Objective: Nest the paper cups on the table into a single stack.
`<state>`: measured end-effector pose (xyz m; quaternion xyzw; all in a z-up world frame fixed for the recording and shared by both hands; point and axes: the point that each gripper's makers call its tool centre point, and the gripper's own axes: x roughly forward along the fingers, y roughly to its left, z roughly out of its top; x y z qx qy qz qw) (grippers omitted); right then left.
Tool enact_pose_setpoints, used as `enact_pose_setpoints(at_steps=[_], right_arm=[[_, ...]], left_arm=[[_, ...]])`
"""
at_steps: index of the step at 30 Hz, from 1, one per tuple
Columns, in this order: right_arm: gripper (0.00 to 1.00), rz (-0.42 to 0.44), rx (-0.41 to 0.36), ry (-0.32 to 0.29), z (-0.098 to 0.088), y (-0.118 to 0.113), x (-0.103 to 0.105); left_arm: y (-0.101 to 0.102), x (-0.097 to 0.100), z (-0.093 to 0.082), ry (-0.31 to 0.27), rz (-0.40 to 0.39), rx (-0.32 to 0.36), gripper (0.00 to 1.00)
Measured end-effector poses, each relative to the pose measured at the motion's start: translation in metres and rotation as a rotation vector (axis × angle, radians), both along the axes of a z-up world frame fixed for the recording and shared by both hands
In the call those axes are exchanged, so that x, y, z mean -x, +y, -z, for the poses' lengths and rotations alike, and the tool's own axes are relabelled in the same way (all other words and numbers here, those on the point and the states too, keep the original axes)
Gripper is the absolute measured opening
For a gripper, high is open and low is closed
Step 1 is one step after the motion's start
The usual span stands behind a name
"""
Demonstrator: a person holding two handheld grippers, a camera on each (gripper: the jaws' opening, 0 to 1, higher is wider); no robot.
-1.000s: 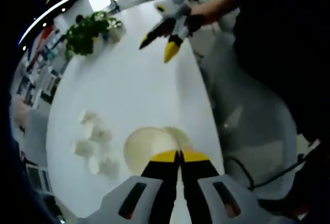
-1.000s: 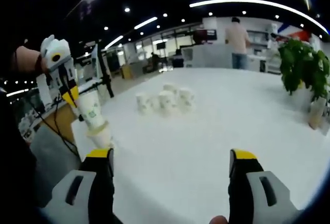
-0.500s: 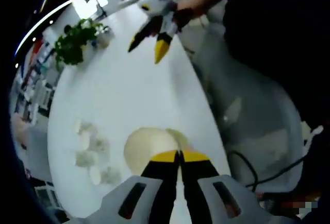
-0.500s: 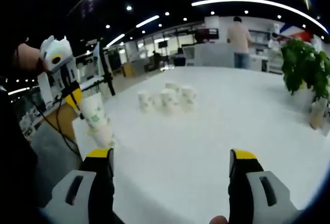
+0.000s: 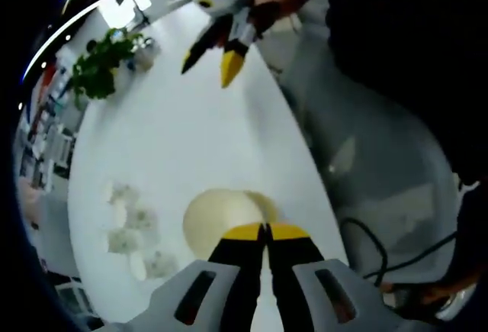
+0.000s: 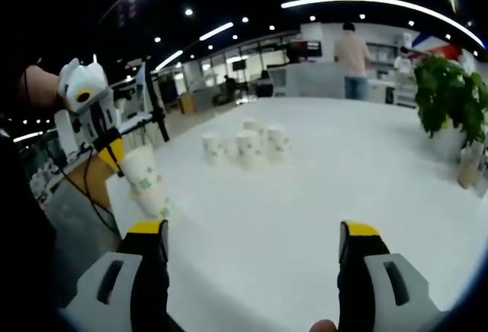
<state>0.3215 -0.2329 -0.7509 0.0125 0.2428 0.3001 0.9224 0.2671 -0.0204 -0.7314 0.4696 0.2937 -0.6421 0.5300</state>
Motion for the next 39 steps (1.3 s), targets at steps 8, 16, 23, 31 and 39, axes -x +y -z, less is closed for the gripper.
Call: enact_pose_setpoints(at_steps=[8, 16, 23, 31, 39], right_arm=[[0.90, 0.017, -0.008, 0.005, 0.002, -0.005, 0.000], [0.90, 0.020, -0.010, 0.009, 0.004, -0.005, 0.000], [0.90, 0.028, -0.018, 0.008, 0.004, -0.008, -0.001], [0.90, 0.032, -0.017, 0.012, 0.005, -0.010, 0.001], [0.90, 0.035, -0.017, 0.015, 0.005, -0.010, 0.002]], left_arm=[[-0.003, -0.001, 0.007, 0.024, -0.036, 0.002, 0.00], [-0.004, 0.002, 0.014, 0.042, -0.042, -0.013, 0.00], [-0.006, 0.001, 0.015, 0.061, -0.082, 0.009, 0.01], [-0.008, -0.001, 0.021, 0.061, -0.118, 0.017, 0.16], [-0.005, 0.000, 0.021, 0.070, -0.139, 0.018, 0.17]])
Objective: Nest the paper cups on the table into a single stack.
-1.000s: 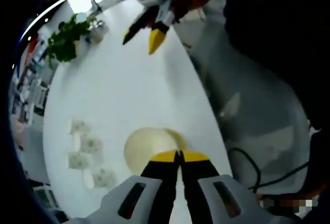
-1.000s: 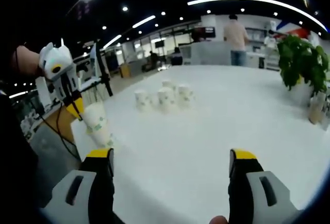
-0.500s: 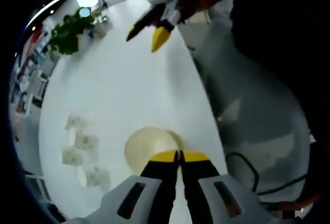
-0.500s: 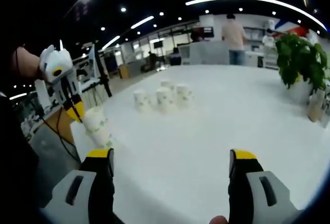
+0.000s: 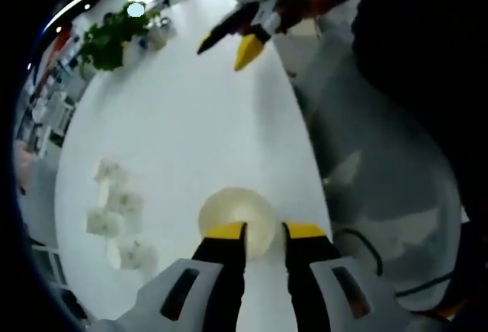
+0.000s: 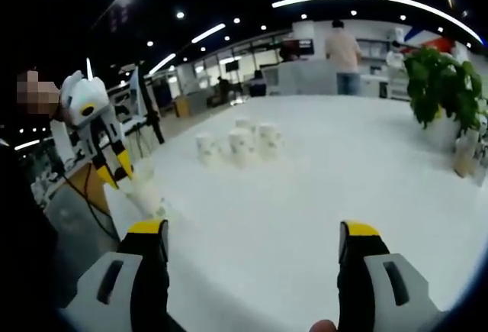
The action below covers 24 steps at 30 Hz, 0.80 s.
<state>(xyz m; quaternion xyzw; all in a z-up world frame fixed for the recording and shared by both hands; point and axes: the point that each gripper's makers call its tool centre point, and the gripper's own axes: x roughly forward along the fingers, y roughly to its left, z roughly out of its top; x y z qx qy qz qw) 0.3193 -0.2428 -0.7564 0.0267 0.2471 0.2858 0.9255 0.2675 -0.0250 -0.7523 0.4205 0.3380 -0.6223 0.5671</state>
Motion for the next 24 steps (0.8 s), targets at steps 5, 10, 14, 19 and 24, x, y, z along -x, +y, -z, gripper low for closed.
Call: enact_pose_setpoints(at_steps=[5, 10, 14, 19, 24], right_arm=[[0.90, -0.006, 0.001, 0.001, 0.000, 0.001, 0.001], [0.90, -0.012, 0.000, 0.007, 0.001, 0.002, 0.002], [0.90, -0.028, 0.005, 0.006, 0.001, 0.004, 0.003], [0.90, -0.045, 0.007, 0.004, -0.001, 0.005, 0.002], [0.90, -0.067, 0.016, 0.008, -0.001, 0.006, 0.003]], left_arm=[[-0.001, -0.001, 0.000, 0.004, -0.037, 0.019, 0.18], [-0.001, 0.002, 0.001, 0.014, -0.079, 0.039, 0.18], [0.001, 0.004, 0.001, 0.011, -0.108, 0.051, 0.19], [0.003, 0.002, -0.002, 0.015, -0.162, 0.070, 0.21], [0.001, -0.008, -0.010, 0.010, -0.274, 0.131, 0.25]])
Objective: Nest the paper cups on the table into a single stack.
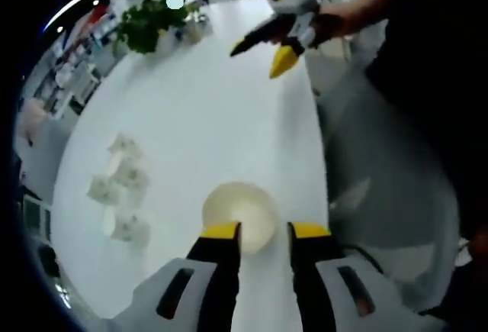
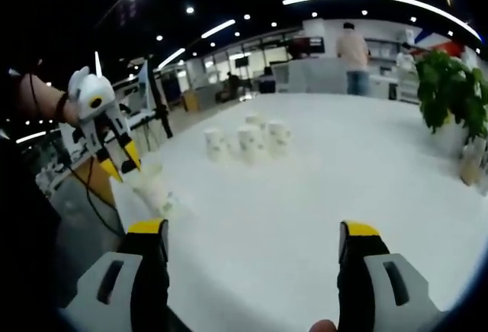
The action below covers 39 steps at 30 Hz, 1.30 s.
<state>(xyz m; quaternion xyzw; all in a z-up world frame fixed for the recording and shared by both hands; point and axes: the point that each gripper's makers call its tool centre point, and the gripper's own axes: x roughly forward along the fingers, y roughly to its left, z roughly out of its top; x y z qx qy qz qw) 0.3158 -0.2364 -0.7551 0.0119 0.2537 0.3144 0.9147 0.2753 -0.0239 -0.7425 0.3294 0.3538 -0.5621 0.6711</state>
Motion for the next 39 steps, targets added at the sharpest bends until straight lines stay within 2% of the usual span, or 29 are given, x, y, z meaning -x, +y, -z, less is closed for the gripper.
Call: enact_pose_setpoints(at_steps=[4, 8, 17, 20, 24, 26, 28, 33, 39], right_arm=[[0.90, -0.005, -0.002, 0.001, -0.003, 0.001, -0.003], [0.90, -0.022, 0.002, -0.009, -0.008, 0.006, -0.005], [0.90, -0.028, -0.001, -0.023, -0.013, 0.011, -0.004], [0.90, -0.030, -0.006, -0.022, -0.012, 0.014, -0.002], [0.90, -0.029, -0.012, -0.022, -0.013, 0.015, -0.001], [0.90, -0.032, -0.013, -0.020, -0.012, 0.016, -0.001], [0.90, -0.037, -0.011, -0.022, -0.012, 0.017, 0.000], [0.90, -0.038, -0.011, -0.019, -0.011, 0.017, 0.001], [0.90, -0.043, -0.001, -0.023, -0.012, 0.017, 0.001]], left_arm=[[0.003, -0.005, -0.007, -0.016, -0.039, 0.025, 0.26], [-0.001, -0.008, -0.016, -0.007, -0.102, 0.091, 0.31], [0.000, -0.018, -0.031, -0.013, -0.201, 0.172, 0.36], [-0.002, -0.023, -0.041, -0.025, -0.257, 0.230, 0.37], [0.000, -0.028, -0.051, -0.049, -0.304, 0.267, 0.40], [0.002, -0.031, -0.054, -0.049, -0.335, 0.293, 0.45], [0.005, -0.032, -0.055, -0.047, -0.361, 0.291, 0.49], [0.015, -0.036, -0.061, -0.060, -0.412, 0.316, 0.55], [0.026, -0.044, -0.072, -0.083, -0.489, 0.409, 0.72]])
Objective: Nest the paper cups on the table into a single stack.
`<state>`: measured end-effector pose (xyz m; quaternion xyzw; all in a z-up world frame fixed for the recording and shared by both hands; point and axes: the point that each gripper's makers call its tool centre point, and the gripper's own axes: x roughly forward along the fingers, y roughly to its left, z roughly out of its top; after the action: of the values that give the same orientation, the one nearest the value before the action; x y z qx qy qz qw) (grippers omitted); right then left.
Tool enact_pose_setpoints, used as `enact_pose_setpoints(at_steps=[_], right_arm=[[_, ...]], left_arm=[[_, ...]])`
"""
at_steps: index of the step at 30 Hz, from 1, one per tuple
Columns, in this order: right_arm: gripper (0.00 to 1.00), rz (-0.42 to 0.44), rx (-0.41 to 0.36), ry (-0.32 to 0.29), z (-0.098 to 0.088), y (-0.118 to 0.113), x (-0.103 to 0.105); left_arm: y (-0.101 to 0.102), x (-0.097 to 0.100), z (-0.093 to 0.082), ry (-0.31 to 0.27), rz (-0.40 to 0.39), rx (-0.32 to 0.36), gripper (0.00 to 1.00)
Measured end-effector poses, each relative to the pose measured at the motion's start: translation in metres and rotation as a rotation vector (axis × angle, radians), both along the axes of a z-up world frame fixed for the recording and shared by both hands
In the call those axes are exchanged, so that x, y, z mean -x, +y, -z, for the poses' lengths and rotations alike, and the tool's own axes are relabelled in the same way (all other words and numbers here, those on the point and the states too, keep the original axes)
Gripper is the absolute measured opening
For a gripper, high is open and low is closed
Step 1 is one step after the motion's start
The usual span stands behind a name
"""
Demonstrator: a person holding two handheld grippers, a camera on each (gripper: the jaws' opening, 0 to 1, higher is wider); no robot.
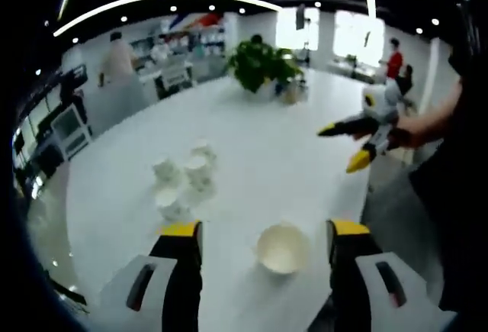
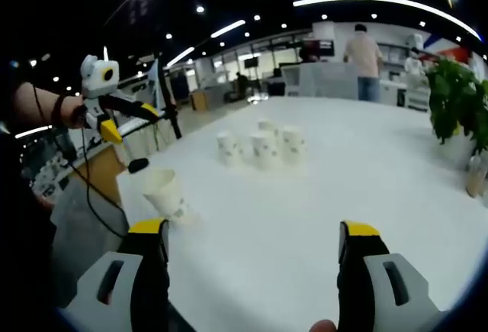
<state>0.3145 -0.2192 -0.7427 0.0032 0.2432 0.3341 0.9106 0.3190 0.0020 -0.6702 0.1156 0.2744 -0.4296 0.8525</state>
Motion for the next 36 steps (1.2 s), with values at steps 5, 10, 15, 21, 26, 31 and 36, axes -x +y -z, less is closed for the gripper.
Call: enact_pose_setpoints(at_steps=[5, 10, 15, 21, 26, 31, 36], right_arm=[[0.90, 0.009, 0.004, -0.002, -0.001, -0.002, -0.001], [0.90, 0.017, 0.012, 0.005, 0.000, -0.003, -0.001], [0.90, 0.014, 0.014, 0.005, -0.001, 0.001, -0.001], [0.90, 0.013, 0.018, 0.004, -0.003, 0.005, -0.003], [0.90, 0.008, 0.023, 0.010, -0.005, 0.008, -0.006], [0.90, -0.026, 0.073, -0.034, -0.019, 0.010, -0.014], [0.90, -0.055, 0.111, -0.054, -0.023, 0.012, -0.026]], left_arm=[[0.005, 0.000, 0.000, -0.028, -0.007, -0.003, 0.79], [0.011, -0.005, -0.001, -0.033, -0.029, 0.010, 0.87], [0.013, -0.014, -0.008, -0.052, -0.066, 0.056, 0.99], [0.019, -0.016, -0.006, -0.046, -0.074, 0.064, 0.99], [0.026, -0.020, -0.012, -0.065, -0.089, 0.092, 0.99], [0.028, -0.027, -0.017, -0.096, -0.097, 0.119, 0.99], [0.030, -0.026, -0.007, -0.084, -0.087, 0.113, 0.99]])
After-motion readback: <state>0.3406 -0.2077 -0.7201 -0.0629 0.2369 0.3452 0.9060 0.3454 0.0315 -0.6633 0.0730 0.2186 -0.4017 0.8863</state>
